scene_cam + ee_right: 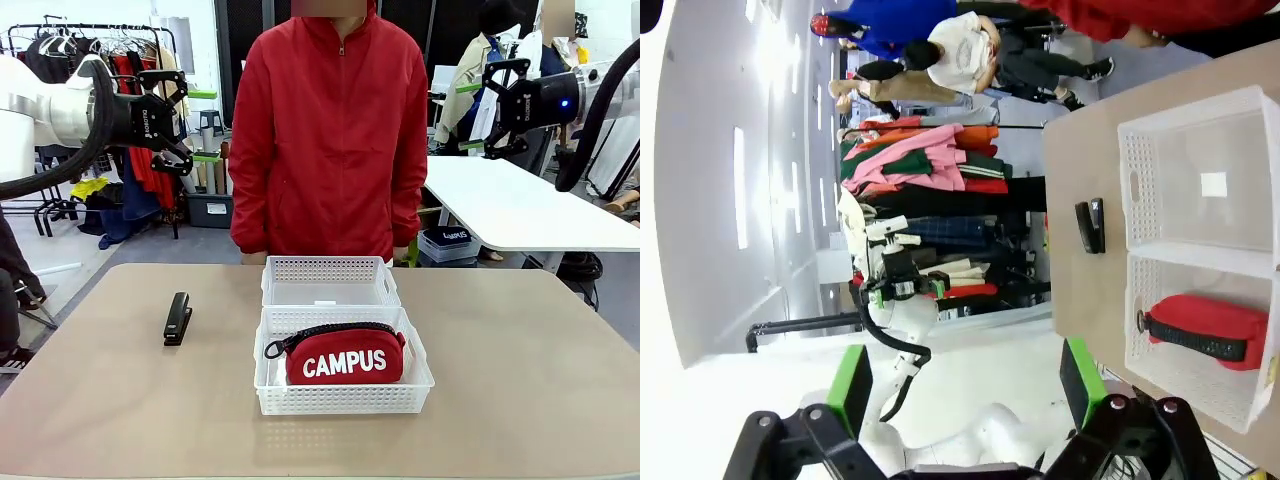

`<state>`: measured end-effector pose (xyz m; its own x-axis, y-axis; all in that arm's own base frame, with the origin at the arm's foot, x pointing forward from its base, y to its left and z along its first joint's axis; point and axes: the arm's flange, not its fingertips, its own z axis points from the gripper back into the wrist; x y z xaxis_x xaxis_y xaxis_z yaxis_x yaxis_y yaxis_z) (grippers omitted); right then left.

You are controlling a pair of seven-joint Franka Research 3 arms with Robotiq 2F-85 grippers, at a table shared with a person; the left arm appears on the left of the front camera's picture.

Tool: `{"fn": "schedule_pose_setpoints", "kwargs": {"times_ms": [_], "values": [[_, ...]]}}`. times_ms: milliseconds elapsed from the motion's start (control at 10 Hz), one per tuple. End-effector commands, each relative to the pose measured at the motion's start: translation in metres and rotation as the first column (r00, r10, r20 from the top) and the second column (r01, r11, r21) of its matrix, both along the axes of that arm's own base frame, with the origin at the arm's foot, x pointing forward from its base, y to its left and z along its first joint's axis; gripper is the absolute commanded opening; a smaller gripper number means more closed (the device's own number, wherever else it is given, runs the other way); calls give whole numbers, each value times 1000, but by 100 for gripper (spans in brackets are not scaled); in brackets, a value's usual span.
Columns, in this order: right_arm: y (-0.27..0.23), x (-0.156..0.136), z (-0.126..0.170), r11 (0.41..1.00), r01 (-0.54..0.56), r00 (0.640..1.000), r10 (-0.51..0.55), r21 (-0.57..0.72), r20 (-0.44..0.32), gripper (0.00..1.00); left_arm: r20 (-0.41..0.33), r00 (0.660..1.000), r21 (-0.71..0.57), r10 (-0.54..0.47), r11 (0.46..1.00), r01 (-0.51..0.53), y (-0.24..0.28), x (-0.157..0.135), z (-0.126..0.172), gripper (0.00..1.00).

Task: Distribute items into two baskets.
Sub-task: Pick up the Stapler that the person points to.

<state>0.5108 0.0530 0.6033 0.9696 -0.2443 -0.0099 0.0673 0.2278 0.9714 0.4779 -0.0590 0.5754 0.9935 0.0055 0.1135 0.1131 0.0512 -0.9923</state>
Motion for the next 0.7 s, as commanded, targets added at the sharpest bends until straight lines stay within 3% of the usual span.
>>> {"fn": "schedule_pose_setpoints", "kwargs": {"times_ms": [0, 100, 200, 600], "values": [[-1, -2, -5, 999, -22, 998, 20, 34, 67, 100, 3, 1000, -2, 0, 1000, 0, 0, -1, 2, 100], [1, -2, -7, 1000, -16, 994, 18, -15, 112, 100, 3, 1000, -2, 0, 1000, 0, 0, -1, 2, 100], [0, 0, -3, 1000, -12, 1000, 12, -1, 14, 100, 3, 1000, -2, 0, 1000, 0, 0, -1, 2, 100], [0, 0, -3, 1000, -12, 1000, 12, -1, 14, 100, 3, 1000, -2, 0, 1000, 0, 0, -1, 2, 100]]}}
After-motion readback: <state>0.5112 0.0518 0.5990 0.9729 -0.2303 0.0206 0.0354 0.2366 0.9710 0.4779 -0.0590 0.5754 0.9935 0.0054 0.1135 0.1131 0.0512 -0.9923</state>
